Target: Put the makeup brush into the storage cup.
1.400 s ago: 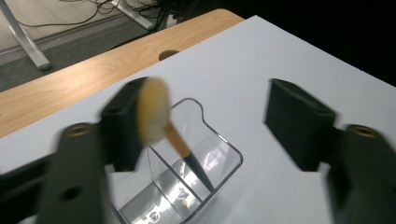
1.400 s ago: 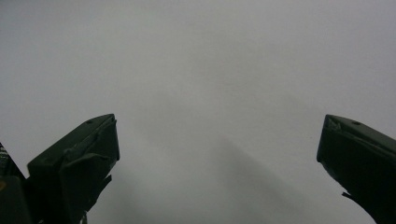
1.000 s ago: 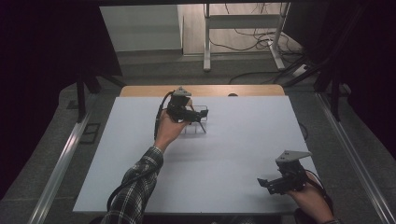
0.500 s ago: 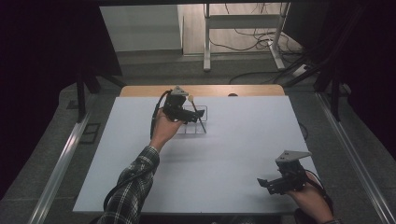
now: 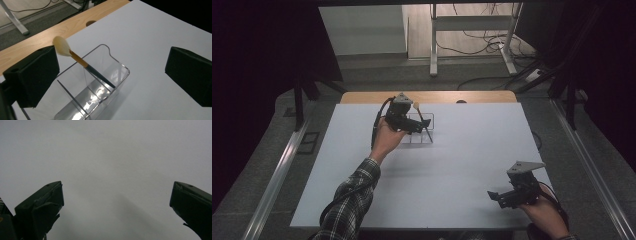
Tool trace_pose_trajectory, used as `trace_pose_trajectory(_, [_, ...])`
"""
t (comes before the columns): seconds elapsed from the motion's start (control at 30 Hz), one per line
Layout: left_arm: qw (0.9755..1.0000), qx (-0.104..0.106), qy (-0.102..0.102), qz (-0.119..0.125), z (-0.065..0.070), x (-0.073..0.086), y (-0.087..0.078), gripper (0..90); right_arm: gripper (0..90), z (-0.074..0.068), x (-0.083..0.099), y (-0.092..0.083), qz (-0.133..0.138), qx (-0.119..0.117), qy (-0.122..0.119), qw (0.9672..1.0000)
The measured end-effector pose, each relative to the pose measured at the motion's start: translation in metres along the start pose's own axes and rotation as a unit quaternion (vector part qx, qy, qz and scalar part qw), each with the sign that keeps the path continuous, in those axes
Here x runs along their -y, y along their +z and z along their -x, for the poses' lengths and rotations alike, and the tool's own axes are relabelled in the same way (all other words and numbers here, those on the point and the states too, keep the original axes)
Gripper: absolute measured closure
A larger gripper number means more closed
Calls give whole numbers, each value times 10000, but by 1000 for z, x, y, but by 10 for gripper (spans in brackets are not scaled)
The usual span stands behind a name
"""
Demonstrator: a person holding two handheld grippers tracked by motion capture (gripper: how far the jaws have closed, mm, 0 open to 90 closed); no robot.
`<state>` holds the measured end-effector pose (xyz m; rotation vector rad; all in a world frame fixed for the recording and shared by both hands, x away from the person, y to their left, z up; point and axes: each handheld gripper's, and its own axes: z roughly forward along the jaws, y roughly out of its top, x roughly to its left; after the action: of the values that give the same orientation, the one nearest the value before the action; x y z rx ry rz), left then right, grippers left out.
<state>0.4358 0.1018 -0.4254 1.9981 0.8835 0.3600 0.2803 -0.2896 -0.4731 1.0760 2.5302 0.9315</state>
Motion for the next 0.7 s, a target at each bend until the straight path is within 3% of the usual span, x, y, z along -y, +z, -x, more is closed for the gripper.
trace_pose_trajectory(0.7, [9997,242,80,30,9,12,-19,0,0,1,0,-2,81,41,81,9999])
